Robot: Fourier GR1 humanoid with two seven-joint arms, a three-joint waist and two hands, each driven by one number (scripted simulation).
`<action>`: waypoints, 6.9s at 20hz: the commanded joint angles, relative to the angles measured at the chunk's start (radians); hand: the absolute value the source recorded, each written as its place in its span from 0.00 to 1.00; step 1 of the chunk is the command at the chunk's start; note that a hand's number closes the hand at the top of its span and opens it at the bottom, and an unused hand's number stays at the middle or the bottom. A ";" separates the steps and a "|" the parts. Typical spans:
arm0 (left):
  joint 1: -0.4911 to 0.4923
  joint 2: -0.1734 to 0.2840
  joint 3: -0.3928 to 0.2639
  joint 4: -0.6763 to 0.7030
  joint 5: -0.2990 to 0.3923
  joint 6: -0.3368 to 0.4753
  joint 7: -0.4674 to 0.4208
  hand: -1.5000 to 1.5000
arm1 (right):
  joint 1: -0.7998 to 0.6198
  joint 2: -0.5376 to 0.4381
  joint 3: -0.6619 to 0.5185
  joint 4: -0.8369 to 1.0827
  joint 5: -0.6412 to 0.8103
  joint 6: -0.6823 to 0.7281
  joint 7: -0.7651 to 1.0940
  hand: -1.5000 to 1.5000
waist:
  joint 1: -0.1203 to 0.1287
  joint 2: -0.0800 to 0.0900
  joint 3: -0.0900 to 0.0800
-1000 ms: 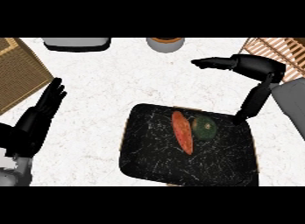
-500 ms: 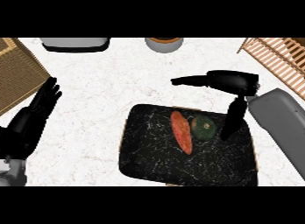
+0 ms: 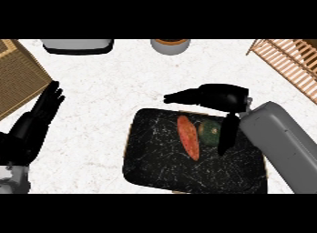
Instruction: Pick the sweet potato from the tray and place it in the tiered shelf
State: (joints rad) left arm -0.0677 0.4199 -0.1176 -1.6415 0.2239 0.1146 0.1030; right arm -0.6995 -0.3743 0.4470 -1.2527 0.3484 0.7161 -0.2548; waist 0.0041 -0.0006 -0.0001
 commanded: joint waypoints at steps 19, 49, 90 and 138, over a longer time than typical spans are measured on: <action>0.035 -0.072 0.065 -0.036 -0.088 -0.067 0.010 0.50 | 0.069 0.105 0.071 -0.101 0.385 0.046 0.142 0.00 | 0.000 -0.001 0.000; -0.016 -0.181 0.126 -0.037 -0.171 -0.144 0.083 0.50 | 0.099 0.215 0.030 0.326 0.728 -0.080 -0.144 0.00 | -0.001 0.001 0.000; -0.029 -0.166 0.166 -0.041 -0.172 -0.201 0.077 0.50 | -0.334 0.123 -0.703 0.523 0.985 -1.245 1.250 1.00 | 0.057 0.019 -0.012; -0.077 -0.215 0.127 -0.008 -0.203 -0.195 0.065 0.50 | -0.737 -0.239 -0.841 1.044 1.506 -1.213 1.208 1.00 | 0.087 0.038 0.002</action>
State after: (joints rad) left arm -0.1465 0.2046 0.0090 -1.6582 0.0284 -0.0804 0.1771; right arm -1.4216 -0.6095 -0.3697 -0.2215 1.8834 -0.4468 0.9925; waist 0.0876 0.0341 0.0005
